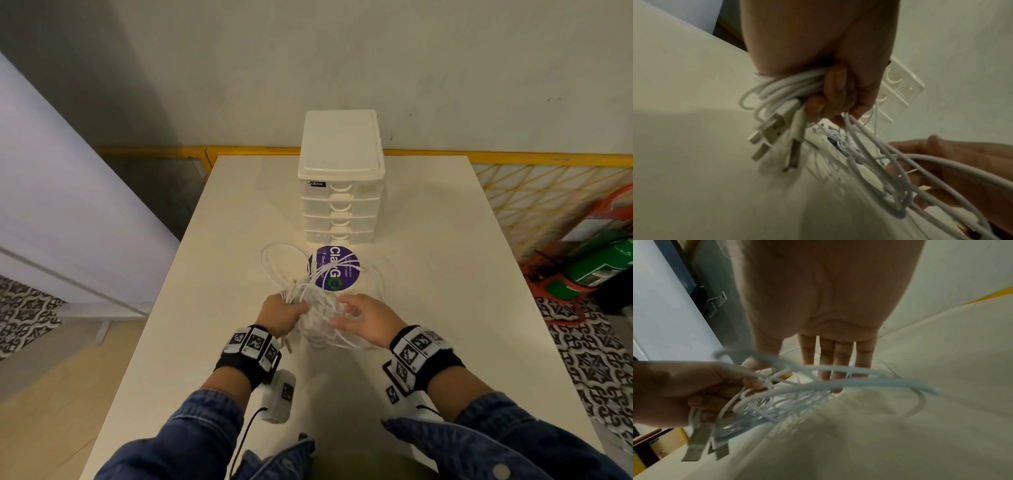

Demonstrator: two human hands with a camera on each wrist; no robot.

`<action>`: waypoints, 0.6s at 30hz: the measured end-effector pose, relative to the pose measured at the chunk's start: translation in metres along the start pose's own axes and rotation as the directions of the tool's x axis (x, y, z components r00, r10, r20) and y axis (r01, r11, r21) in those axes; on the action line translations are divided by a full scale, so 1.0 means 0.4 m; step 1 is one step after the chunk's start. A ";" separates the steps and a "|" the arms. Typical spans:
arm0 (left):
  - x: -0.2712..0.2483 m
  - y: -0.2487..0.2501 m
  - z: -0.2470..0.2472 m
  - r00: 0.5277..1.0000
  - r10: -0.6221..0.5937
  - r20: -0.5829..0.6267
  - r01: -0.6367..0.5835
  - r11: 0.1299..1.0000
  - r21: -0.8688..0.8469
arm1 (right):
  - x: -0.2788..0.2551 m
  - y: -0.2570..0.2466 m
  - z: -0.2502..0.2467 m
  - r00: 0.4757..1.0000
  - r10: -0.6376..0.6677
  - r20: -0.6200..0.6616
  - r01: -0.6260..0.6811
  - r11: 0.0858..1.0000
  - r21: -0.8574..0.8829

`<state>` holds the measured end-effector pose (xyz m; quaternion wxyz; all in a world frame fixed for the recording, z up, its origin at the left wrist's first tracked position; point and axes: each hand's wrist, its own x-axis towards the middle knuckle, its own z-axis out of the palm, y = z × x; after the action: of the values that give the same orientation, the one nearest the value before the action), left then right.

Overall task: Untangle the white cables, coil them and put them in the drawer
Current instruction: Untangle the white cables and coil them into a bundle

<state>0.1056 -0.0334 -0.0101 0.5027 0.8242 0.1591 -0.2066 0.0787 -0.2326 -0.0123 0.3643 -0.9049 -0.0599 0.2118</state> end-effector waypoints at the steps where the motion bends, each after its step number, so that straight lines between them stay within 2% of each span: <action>1: -0.004 0.004 -0.002 1.000 0.020 0.003 -0.020 0.999 -0.037 | 0.004 -0.009 0.003 1.000 0.011 0.021 -0.011 1.000 -0.007; 3: -0.014 0.014 -0.004 0.997 0.071 0.014 -0.069 0.994 -0.089 | 0.018 -0.011 0.023 0.999 -0.011 0.032 0.015 0.992 -0.122; 5: -0.016 0.017 -0.006 0.994 0.108 0.019 -0.107 0.992 -0.063 | 0.031 -0.016 0.036 0.999 -0.032 0.012 0.034 0.973 -0.227; 8: -0.007 0.012 -0.019 0.986 0.157 -0.059 -0.155 0.987 0.041 | 0.036 -0.021 0.025 0.996 -0.044 -0.074 0.031 0.984 -0.173; 11: 0.007 -0.003 -0.036 0.969 0.186 -0.164 -0.152 0.968 0.198 | 0.027 -0.006 -0.004 0.974 -0.056 -0.220 0.044 0.997 -0.059; 13: 0.007 -0.006 -0.042 0.962 0.187 -0.198 -0.135 0.959 0.249 | 0.016 -0.002 -0.017 0.962 -0.072 -0.262 0.077 0.997 0.009; 15: 0.006 -0.011 -0.044 0.970 0.144 -0.197 -0.093 0.964 0.250 | 0.006 -0.001 -0.016 0.971 -0.090 -0.223 0.102 0.994 0.042; 18: 0.009 -0.025 -0.042 0.984 0.069 -0.166 -0.024 0.965 0.260 | -0.001 0.009 -0.001 0.997 -0.056 -0.051 0.059 0.997 0.051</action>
<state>0.1070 -0.0136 -0.0125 0.3808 0.9006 0.1549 -0.1411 0.0783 -0.2356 -0.0146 0.3953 -0.8979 -0.0712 0.1801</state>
